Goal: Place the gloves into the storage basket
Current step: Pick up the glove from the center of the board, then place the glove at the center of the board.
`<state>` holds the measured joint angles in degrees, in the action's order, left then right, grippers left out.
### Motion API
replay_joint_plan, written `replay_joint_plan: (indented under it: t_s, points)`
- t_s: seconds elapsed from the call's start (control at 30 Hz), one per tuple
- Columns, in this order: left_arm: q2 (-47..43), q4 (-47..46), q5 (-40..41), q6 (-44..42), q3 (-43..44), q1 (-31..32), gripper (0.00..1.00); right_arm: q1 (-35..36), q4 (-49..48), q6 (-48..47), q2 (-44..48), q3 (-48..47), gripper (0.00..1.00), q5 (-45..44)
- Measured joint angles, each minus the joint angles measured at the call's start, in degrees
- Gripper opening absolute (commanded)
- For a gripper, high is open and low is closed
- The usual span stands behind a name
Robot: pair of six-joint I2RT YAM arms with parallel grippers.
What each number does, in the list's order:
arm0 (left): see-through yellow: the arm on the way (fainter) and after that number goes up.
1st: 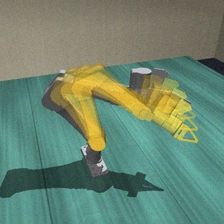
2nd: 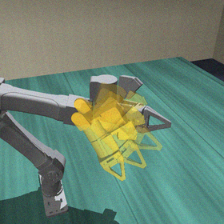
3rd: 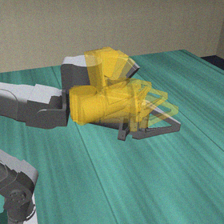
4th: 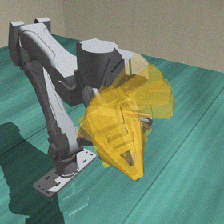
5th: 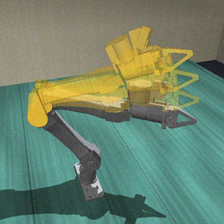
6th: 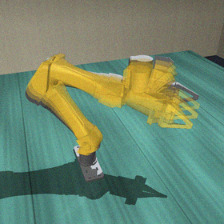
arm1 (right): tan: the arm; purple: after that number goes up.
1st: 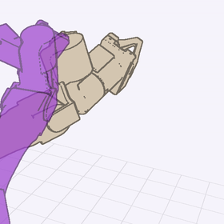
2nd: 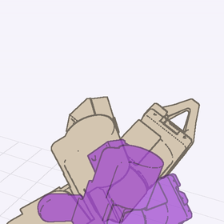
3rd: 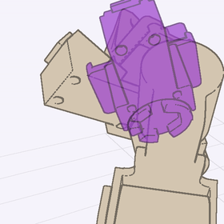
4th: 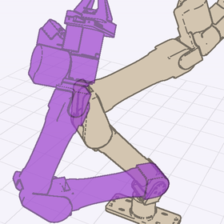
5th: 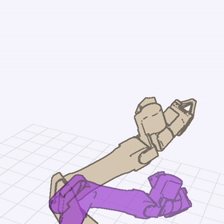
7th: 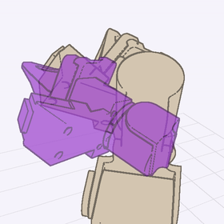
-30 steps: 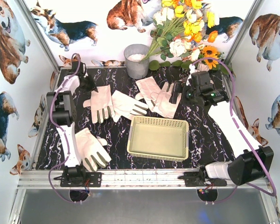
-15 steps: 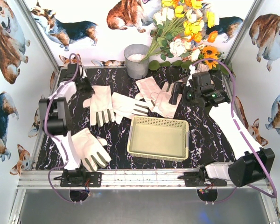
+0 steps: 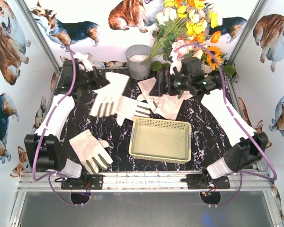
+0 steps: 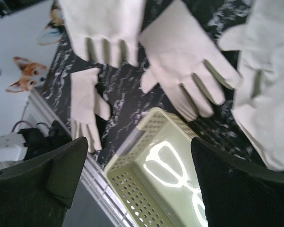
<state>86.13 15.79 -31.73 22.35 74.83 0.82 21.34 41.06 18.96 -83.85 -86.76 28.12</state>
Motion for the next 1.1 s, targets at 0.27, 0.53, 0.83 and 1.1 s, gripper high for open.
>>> replay_joint_plan:
  t_s: [0.27,0.53,0.83,1.1]
  points:
    - [-6.9,-4.4,-8.2,7.5,-3.4,9.7,0.00,2.2,-2.5,0.7,-5.1,-2.7,0.98,7.4]
    - [-8.3,-7.1,-15.1,12.2,-3.4,13.0,0.00,2.1,-2.5,0.6,-8.0,-4.9,0.98,12.2]
    - [-8.9,-8.0,-17.6,14.9,-3.4,15.2,0.00,2.2,-7.1,4.5,-8.7,-5.8,0.21,22.4]
    - [-10.4,-4.9,-10.4,15.2,-3.0,15.2,0.74,3.1,-6.6,5.2,-8.7,-5.9,0.00,20.1]
